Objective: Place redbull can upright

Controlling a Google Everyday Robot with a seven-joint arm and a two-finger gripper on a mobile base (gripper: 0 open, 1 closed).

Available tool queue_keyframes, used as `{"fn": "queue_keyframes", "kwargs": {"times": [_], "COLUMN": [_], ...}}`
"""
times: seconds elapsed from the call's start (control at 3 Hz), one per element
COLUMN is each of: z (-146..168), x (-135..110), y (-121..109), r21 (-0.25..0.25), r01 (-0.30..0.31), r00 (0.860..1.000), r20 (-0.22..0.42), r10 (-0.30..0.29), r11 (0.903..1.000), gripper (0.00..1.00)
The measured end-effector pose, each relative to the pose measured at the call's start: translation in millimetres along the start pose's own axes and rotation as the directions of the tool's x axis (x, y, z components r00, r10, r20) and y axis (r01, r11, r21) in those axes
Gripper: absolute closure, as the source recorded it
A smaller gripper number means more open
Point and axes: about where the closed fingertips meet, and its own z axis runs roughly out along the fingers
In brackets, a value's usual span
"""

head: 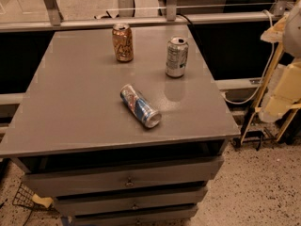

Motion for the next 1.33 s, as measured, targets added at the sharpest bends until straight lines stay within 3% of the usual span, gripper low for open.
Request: {"fn": "queue_keyframes", "kwargs": {"times": [0.33, 0.67, 1.0, 1.33], "z": [2, 12, 36, 41], "x": [-5, -26, -56, -61], "y": [0, 0, 4, 4], "r21": [-0.005, -0.029, -0.071, -0.079], "r01": [0.002, 0.008, 0.046, 0.042], "r00": [1.000, 1.000, 0.998, 0.997], "r20": [0.001, 0.005, 0.055, 0.065], "r10": [-0.001, -0.008, -0.042, -0.037], "r11": [1.0000, 0.9996, 0.9964, 0.9960], "gripper": [0.00, 0.00, 0.00, 0.00]}}
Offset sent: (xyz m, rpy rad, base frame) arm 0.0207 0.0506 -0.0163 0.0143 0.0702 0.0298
